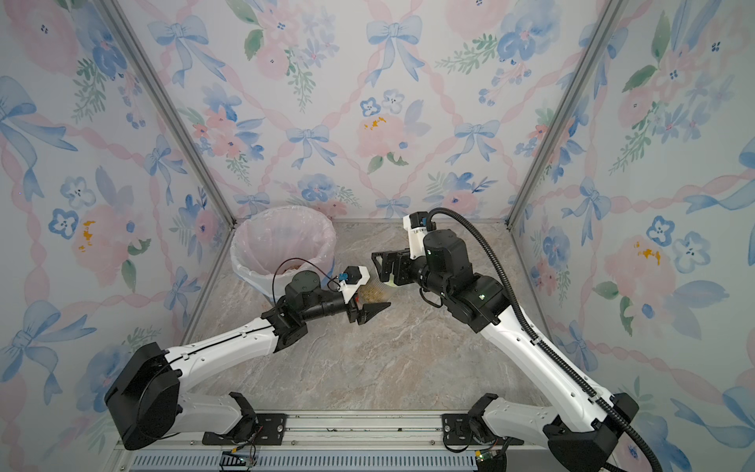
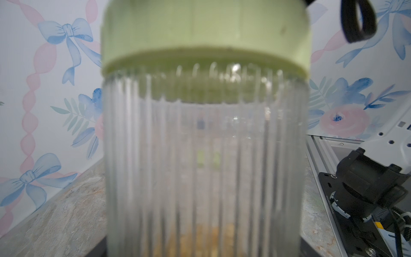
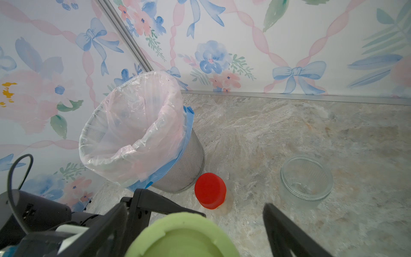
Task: Empty moldy peanuts from jars
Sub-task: Unscrew the lid from the jar.
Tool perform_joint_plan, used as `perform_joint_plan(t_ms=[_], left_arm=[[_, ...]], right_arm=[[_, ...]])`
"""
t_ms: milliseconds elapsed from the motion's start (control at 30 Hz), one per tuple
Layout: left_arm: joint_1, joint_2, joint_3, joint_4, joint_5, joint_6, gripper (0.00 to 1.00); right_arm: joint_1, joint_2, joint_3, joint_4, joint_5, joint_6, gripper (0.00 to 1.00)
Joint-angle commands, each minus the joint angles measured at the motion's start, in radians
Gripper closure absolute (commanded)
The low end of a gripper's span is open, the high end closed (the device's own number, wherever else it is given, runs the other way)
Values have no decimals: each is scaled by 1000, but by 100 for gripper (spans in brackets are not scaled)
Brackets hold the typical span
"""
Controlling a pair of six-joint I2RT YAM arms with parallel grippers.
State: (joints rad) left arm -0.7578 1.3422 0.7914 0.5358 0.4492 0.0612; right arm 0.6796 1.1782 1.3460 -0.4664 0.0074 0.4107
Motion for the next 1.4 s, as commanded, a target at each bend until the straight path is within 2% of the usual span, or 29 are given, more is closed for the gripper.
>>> perform_joint_plan(t_ms=[0,200,300,367,467,567,600,767,1367], left_arm=[[-2,-37,37,66,2,22,87],[0,-62,22,60,-23,39,87],[3,-86,22,30,-61,78,86],[6,-99,36,-13,-90,111,86],[6,-116,51,-60,-135,148,87],[4,-131,48,-73,-171,176,87],[4,-134,46,-74,-184,185,87],[3,-146,46,-83,-233,221,87],[2,-125,43,-88,-239,256,89]], right_arm=[[-12,-9,2,16,-6,-12,3],[-33,-53,27,-4,-2,-13,3],[-61,-44,100,-116,-24,24,3],[-100,-10,188,-266,-56,70,3],[-173,47,291,-456,-226,109,1],[-242,51,294,-485,-467,176,2],[-251,57,313,-512,-500,181,3],[-244,138,435,-719,-499,120,6],[-157,323,613,-736,-465,157,6]])
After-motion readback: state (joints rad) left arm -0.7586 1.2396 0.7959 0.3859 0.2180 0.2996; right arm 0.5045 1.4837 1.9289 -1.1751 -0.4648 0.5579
